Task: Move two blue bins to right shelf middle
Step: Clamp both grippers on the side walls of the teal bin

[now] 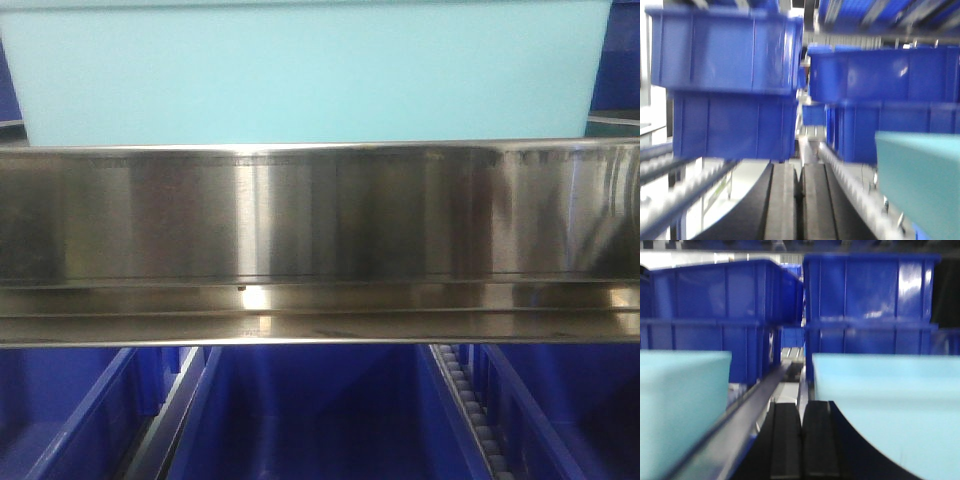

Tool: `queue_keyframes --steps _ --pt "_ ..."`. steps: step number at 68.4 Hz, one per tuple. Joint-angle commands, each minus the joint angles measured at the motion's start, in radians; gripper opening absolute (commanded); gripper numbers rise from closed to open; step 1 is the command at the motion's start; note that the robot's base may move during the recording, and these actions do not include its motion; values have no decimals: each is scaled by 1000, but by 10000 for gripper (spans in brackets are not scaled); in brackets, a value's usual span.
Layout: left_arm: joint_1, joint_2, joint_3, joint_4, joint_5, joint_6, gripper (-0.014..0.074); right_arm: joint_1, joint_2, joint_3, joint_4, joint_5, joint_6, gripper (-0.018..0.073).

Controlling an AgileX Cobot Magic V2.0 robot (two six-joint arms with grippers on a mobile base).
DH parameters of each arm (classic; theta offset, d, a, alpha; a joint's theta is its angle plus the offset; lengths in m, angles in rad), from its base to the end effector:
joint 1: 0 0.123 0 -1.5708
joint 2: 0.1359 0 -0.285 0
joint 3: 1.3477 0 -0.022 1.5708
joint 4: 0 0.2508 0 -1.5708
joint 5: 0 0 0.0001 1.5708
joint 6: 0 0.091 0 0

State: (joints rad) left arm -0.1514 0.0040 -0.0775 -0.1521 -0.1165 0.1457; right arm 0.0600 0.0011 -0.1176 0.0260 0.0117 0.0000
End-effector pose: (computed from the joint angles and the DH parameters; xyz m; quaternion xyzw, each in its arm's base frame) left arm 0.0491 -0.0059 0.2493 0.0370 0.6020 -0.0572 0.7955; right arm 0.0481 0.0029 0.2515 -0.0109 0.6360 0.0333 0.7709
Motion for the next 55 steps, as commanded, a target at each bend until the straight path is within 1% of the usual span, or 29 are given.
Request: queue_keyframes --steps 1,5,8,12,18,20,23,25,29,32,35,41,42,43,48,52,55 --pt "-1 -4 -104 0 52 1 -111 2 -1 -109 -4 75 0 -158" --pt "-1 22 -175 8 143 1 -97 2 4 -199 -4 153 0 -158" --pt "-1 47 -238 32 208 1 -63 2 28 -256 -4 218 0 -158" --pt "-1 95 -306 58 297 1 -2 2 74 -327 -4 261 0 -158" --pt "-1 174 -403 100 383 1 145 2 146 -403 -4 278 0 -153" --pt "-1 200 -433 107 396 1 210 2 168 -422 -4 278 0 -149" --pt "-1 246 -469 112 399 1 297 2 208 -450 -4 278 0 -115" --pt "-1 272 -488 112 399 1 341 2 229 -463 -4 280 0 -81" --pt "-1 326 -521 112 399 1 418 2 276 -484 -4 280 0 30" --pt "-5 357 -539 110 399 1 451 2 307 -493 -4 280 0 128" --pt "-20 387 -557 96 390 1 475 2 343 -502 -4 275 0 279" --pt "-45 440 -594 43 394 1 514 2 408 -513 -4 269 0 505" --pt "-51 448 -600 33 397 1 521 2 417 -515 -4 267 0 557" --pt "-56 461 -607 22 403 1 526 2 429 -515 -4 267 0 583" --pt "-77 517 -653 -31 445 1 566 12 467 -534 -4 270 0 570" --pt "-94 569 -692 -54 499 1 598 34 497 -562 -4 272 0 570" --pt "-111 611 -719 -59 545 1 602 57 526 -590 -4 272 0 570"
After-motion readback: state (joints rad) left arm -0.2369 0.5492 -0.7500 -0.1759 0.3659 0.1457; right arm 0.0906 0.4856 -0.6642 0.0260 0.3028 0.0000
